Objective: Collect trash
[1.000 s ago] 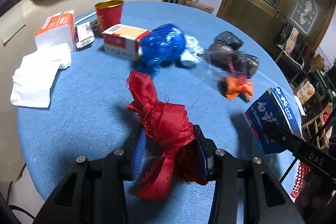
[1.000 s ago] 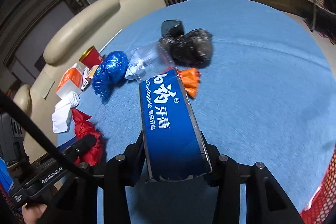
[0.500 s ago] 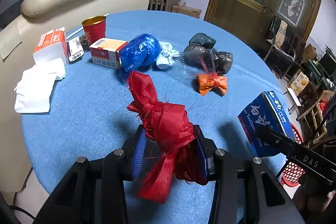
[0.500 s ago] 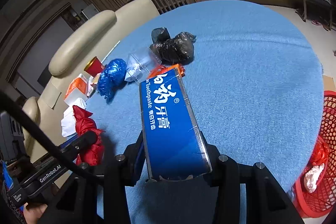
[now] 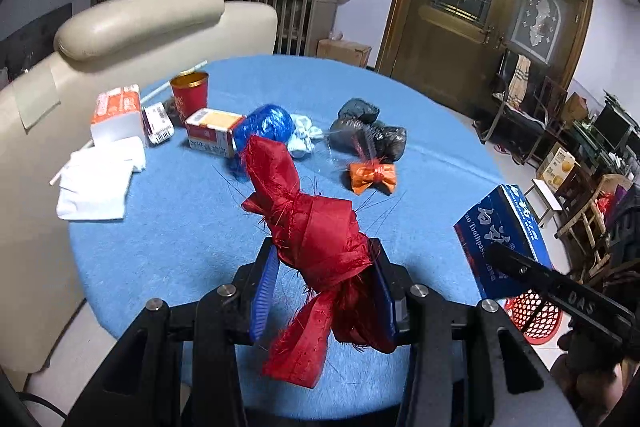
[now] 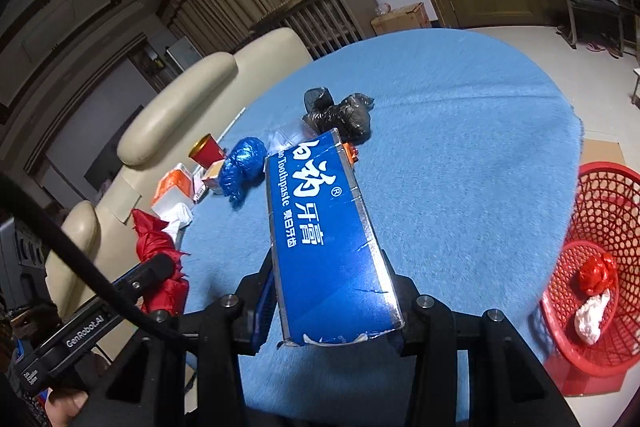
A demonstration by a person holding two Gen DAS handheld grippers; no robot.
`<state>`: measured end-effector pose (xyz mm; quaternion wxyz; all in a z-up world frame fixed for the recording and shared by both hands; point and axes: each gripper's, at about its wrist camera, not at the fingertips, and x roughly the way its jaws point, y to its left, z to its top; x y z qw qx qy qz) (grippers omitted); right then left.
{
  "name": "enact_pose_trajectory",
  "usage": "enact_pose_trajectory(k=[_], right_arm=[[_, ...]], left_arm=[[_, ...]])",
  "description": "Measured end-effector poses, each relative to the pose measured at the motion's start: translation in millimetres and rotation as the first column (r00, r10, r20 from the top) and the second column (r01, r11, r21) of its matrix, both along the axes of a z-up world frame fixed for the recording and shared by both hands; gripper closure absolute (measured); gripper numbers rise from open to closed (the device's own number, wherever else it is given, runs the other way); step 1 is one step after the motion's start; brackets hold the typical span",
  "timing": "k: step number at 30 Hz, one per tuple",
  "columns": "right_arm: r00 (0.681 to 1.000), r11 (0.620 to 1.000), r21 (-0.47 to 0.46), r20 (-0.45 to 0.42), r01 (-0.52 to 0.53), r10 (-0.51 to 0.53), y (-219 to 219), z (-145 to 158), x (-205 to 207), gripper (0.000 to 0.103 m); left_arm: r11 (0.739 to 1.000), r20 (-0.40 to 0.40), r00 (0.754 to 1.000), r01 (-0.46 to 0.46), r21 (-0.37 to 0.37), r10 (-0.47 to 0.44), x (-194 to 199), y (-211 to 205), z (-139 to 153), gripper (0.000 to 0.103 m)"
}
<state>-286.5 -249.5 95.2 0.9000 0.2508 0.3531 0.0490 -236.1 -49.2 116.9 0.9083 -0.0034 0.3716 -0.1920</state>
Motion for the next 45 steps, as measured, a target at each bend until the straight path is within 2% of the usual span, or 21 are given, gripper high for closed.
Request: enact_pose_trajectory(k=[3,7,14,21,29,45], right_arm=[[1.0,0.999,0.032,-0.008,0.027,-0.027,-9,-3,-1,0.056],[0.999,0.998,0.047,-0.022,0.033,-0.032,-8,-9,2,0.056],[0.999,0.999,0.031,-0.016,0.033,-0.032,-8,-8,-1,0.055],[0.999,0.998,0.047,-0.021,0.035,-0.034,-10,-12,-3,0.055],[0.998,0.996,0.059,-0.035,0.061,-0.059,-20,-19,-8,0.055],[0.996,0.998,0.036,-0.063,0.058,-0.055,-14,-26,-4,0.056]], left_arm=[[1.0,0.025,1.0,-0.017,0.008,0.017,-4,9,3,0.058],[0.999,-0.006,0.999,-0.044,-0.003,0.044,2,16,-3,0.058],[1.0,-0.005,1.0,-0.003,0.003,0.003,-3,5,-6,0.058],[1.0,-0.017,1.0,-0.003,0.02,0.003,-2,1,-8,0.058],[0.998,-0.025,0.999,0.048,0.037,-0.047,-6,-18,-14,0.058],[1.0,-0.042,0.999,0.029,0.008,-0.029,-2,-11,-20,0.058]])
